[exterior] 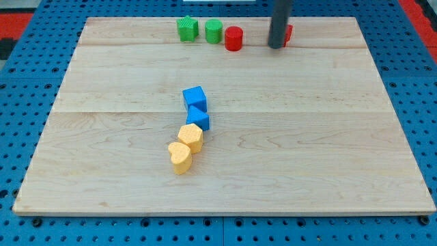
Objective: Slide the green blocks towards the red star
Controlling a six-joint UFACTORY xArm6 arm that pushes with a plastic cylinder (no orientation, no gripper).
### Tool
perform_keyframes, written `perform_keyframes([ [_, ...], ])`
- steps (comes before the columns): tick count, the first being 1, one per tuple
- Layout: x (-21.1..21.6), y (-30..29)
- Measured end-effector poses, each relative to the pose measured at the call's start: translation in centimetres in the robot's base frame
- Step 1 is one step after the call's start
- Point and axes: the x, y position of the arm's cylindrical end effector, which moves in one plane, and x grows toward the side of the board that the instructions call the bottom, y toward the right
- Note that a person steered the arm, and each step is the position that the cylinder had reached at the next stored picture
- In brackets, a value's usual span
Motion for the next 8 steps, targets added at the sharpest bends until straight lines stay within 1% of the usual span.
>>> perform_keyframes([
  [1,2.1,-8.2],
  [2,1.4,-19.2],
  [3,-4.4,-20.3],
  [4,-6.6,-17.2],
  [6,-5.3,-8.8],
  [8,-4.4,-4.1],
])
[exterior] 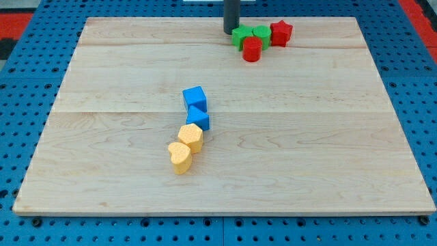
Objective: Slide the green blocks towards the red star
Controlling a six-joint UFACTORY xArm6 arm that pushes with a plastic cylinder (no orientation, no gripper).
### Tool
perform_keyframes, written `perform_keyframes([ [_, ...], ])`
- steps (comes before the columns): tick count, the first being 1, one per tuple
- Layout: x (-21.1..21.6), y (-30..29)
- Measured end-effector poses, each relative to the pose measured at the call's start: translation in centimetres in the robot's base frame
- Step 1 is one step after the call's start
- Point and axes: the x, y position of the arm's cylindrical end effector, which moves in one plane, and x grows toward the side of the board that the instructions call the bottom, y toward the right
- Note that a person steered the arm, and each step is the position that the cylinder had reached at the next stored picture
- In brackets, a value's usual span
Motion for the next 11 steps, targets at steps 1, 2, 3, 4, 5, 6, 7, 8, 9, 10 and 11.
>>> perform_keyframes([
  [1,-0.8,0.5],
  [2,-0.8,0.5],
  [3,-0.8,0.2],
  [4,-0.8,-3.7],
  [5,-0.6,-4.0],
  [6,-1.2,-5.0],
  [7,-1.2,-7.4],
  [8,-0.8,-11.8],
  [9,3.1,-14.5],
  [10,8.8,-15.7],
  [11,14.8,-15.1],
])
